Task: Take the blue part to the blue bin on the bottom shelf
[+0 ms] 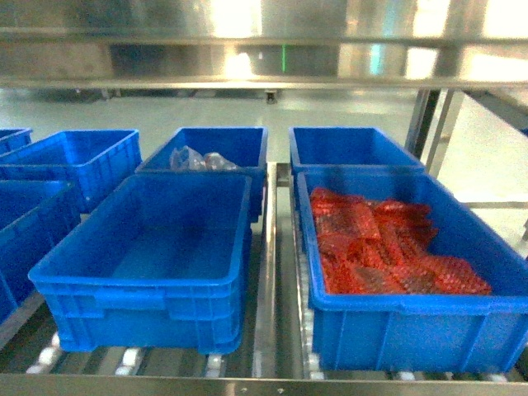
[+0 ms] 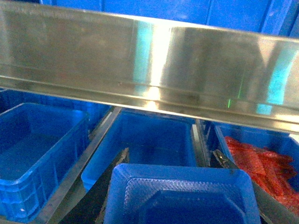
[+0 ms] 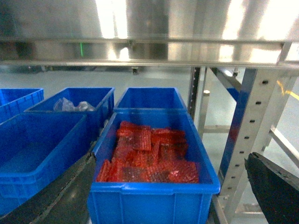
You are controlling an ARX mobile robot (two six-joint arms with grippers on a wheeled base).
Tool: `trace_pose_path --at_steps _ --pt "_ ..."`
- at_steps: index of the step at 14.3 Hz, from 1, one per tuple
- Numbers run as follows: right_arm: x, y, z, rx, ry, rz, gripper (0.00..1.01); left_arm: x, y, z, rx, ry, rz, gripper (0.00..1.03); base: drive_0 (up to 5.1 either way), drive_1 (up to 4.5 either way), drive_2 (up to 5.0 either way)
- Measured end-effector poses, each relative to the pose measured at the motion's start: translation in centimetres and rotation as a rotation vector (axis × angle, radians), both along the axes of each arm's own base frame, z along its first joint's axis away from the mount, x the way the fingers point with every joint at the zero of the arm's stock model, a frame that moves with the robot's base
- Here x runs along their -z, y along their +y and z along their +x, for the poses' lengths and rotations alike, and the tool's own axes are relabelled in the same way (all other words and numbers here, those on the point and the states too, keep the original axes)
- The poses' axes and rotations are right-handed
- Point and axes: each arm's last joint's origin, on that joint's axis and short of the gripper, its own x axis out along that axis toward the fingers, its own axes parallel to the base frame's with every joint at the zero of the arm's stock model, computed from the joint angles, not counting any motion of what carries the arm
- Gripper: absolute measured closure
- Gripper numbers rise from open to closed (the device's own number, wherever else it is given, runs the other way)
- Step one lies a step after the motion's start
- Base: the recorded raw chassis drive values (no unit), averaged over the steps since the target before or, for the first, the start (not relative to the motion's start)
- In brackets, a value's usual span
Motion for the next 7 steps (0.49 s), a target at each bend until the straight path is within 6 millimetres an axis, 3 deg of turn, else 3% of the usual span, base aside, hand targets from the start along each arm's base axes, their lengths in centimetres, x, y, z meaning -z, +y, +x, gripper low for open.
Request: trace_pose_path --at_steps 6,7 --pt "0.0 0.0 0.0 0.0 0.0 0.0 0.03 0.0 0.0 0.0 0.0 0.0 0.0 0.59 -4.9 2.47 2.5" --pt "0.01 0.0 0.0 0.0 0.0 0.0 0.03 -0.01 0.0 0.0 0.0 -0.001 0.0 0.59 0.0 0.0 0.0"
